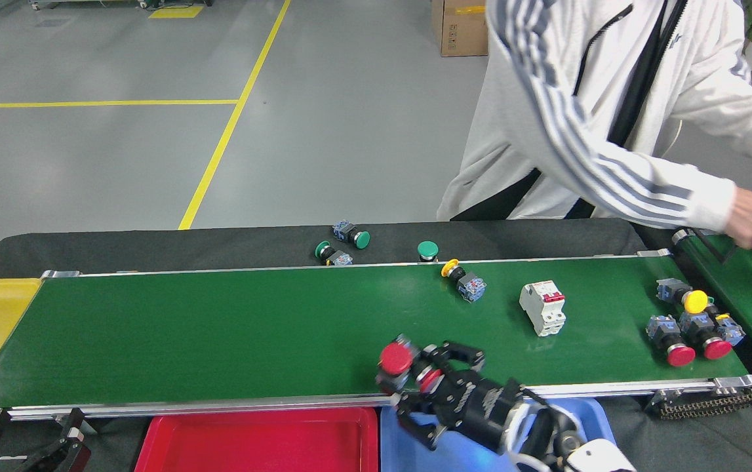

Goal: Pick switch part from conveyor to tray

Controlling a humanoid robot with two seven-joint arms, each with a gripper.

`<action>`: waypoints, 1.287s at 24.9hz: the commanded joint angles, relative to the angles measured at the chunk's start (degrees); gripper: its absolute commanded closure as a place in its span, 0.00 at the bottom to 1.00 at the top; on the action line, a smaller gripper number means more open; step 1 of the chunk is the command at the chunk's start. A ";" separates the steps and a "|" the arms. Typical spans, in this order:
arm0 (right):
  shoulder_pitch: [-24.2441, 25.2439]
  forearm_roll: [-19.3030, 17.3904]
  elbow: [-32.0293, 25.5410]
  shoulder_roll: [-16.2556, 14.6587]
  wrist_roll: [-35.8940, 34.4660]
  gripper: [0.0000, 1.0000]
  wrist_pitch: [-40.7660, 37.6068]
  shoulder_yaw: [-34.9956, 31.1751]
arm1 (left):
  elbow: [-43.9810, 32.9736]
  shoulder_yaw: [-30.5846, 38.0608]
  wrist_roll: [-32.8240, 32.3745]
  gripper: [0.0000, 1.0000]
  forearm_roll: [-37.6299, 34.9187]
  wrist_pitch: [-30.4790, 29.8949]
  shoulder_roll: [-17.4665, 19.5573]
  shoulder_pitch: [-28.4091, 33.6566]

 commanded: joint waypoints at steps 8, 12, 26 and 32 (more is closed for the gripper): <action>1.06 1.50 -1.55 2.73 -2.46 0.00 0.90 0.43 | -0.80 0.05 0.40 0.00 0.31 -0.01 0.52 0.45; 13.09 1.32 -10.95 3.87 -4.56 0.03 19.69 -15.20 | -0.80 0.05 0.40 0.00 0.31 -0.01 0.35 0.71; 25.94 2.99 -14.56 6.25 -17.75 0.02 38.51 -26.38 | -3.27 -3.90 -0.13 0.00 0.23 -1.59 -0.27 0.62; 9.50 7.56 -7.27 6.51 -2.28 0.03 38.60 -21.10 | -3.35 -4.08 -0.22 0.00 0.23 -1.42 -0.36 0.71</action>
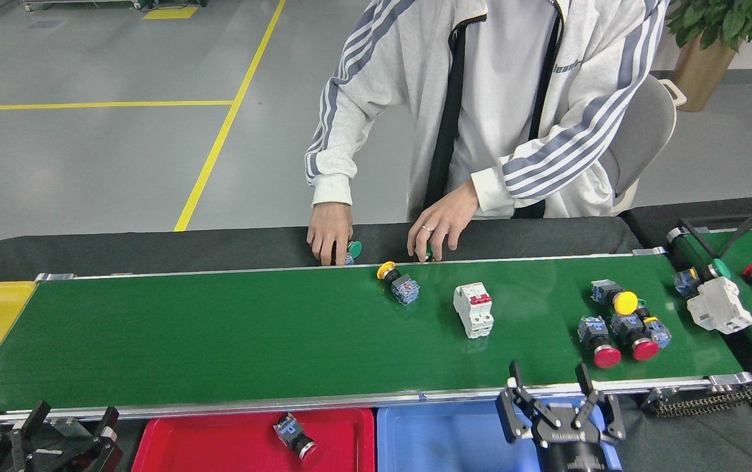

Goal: Pick switch part from conveyor to tray

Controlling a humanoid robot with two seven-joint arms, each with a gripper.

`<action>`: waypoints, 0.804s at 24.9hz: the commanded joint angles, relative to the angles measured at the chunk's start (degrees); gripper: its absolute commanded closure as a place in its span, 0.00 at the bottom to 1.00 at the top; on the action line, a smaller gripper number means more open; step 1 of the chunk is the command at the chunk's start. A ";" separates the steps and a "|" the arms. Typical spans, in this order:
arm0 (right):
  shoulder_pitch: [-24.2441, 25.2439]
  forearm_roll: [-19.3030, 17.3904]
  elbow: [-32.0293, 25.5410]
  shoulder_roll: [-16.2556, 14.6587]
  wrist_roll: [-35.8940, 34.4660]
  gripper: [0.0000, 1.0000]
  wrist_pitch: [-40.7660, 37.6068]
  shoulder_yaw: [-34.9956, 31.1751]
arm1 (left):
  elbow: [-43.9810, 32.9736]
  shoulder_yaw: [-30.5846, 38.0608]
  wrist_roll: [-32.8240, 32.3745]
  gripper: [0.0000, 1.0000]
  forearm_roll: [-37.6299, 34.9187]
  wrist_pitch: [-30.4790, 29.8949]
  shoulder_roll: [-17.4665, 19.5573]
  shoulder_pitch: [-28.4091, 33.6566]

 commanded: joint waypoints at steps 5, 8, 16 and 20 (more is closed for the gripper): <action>-7.39 0.09 6.50 0.39 5.71 0.02 0.14 4.73 | -0.39 0.12 0.14 0.00 0.03 0.39 0.12 -0.21; -8.35 0.00 8.52 1.80 5.88 0.02 0.14 5.52 | -0.30 0.12 0.14 0.00 0.03 0.39 0.12 -0.21; -15.91 -0.17 22.32 6.81 5.97 0.03 0.23 7.28 | 0.40 0.04 0.14 0.00 -0.15 0.57 0.20 -0.65; -19.95 -0.17 29.26 6.81 5.88 0.62 0.23 11.23 | 1.01 0.12 0.14 0.00 -0.15 0.57 0.38 -1.00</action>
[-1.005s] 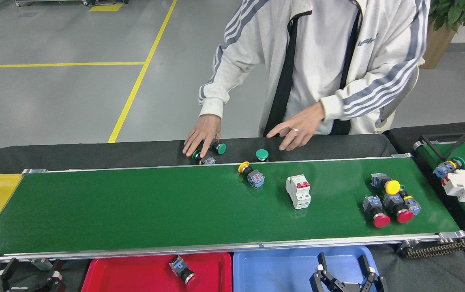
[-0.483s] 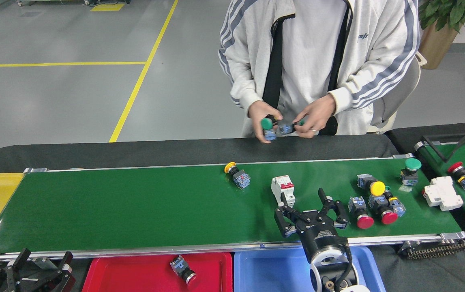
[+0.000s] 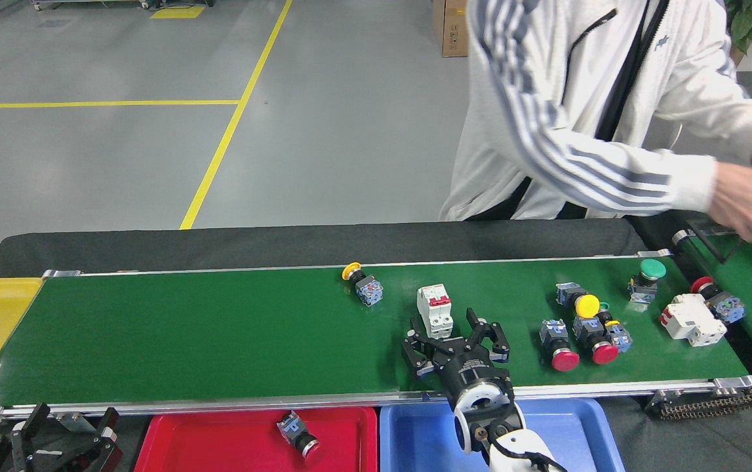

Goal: Pick switch part from conveyor to tray

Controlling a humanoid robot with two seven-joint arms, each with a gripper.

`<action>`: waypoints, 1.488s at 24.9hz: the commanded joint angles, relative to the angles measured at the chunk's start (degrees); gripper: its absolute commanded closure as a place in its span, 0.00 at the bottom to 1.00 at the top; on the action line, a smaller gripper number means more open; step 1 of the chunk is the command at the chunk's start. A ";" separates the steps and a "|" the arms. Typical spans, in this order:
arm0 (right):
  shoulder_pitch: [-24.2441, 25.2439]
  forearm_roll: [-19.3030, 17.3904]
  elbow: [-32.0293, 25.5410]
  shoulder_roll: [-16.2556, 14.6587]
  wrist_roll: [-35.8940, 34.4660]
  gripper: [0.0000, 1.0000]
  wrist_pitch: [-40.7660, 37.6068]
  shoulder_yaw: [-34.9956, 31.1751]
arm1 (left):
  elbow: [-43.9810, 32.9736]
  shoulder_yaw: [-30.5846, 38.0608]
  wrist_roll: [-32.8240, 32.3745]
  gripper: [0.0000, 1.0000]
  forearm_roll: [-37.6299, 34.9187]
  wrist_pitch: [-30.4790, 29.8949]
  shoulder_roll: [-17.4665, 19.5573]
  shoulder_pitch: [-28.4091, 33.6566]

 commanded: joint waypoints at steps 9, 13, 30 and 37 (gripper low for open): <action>-0.26 -0.33 -5.13 -0.82 -0.71 0.99 -2.85 1.47 | -1.24 0.22 0.23 0.00 0.33 0.14 0.19 -0.90; 6.33 -2.61 -20.24 -7.68 -0.80 0.99 -11.20 0.59 | -2.21 0.04 0.14 0.00 0.25 0.14 0.02 -1.87; 31.64 -13.16 -35.80 -11.19 -10.38 0.03 -33.26 -21.65 | 18.01 -29.05 -5.92 0.00 -6.43 24.57 -4.99 -27.79; 31.38 -1.91 -35.80 -1.88 -10.29 0.03 -6.45 -15.93 | 23.55 -28.96 -5.92 0.00 -6.35 25.28 -5.25 -32.36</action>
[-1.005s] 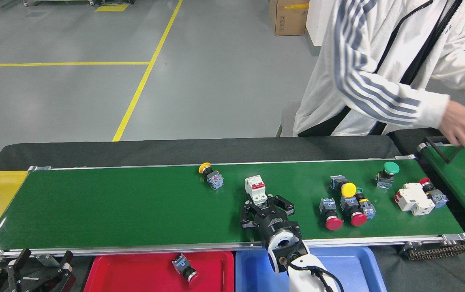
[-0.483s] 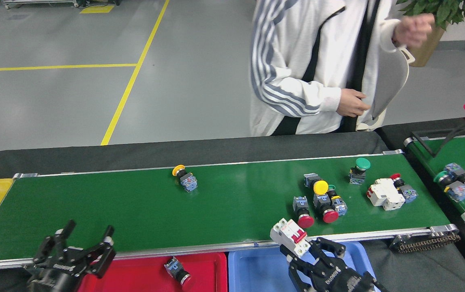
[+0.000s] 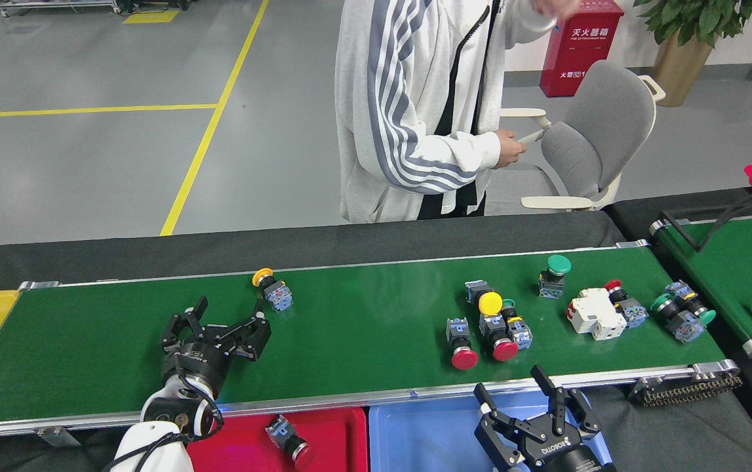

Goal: Pick switch part from conveyor to tray

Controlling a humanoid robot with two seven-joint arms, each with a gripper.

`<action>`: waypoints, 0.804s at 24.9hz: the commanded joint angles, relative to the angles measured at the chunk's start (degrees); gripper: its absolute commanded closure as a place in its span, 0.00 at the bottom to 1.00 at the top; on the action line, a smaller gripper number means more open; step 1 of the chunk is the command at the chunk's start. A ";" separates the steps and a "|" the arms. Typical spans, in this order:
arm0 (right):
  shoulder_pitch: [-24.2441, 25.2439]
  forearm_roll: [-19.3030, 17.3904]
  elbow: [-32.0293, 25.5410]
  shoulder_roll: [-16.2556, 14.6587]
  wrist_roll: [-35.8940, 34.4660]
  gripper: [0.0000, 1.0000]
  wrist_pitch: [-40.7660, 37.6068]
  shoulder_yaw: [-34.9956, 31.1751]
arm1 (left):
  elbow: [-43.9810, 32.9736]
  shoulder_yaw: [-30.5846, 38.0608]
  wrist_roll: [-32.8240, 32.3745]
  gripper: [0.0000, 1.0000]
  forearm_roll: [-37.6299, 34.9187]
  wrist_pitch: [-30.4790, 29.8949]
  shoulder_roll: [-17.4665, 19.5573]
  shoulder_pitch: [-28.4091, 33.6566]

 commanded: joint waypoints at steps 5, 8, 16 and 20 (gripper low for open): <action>-1.25 3.28 -0.60 0.42 3.15 0.04 12.52 8.13 | 2.36 -0.31 0.13 0.00 -0.07 0.14 -0.29 -1.86; -3.27 3.46 0.10 0.51 5.09 0.04 12.87 10.68 | 5.34 -0.22 0.13 0.00 -0.07 0.23 -0.29 -3.71; -12.06 4.86 8.10 2.00 10.27 0.04 16.82 17.62 | 8.77 -0.22 0.13 0.00 -0.07 0.32 -0.11 -5.73; -16.19 4.42 13.28 2.09 11.68 0.04 18.76 21.75 | 14.83 -0.05 0.75 0.00 -0.07 2.51 -0.02 -10.30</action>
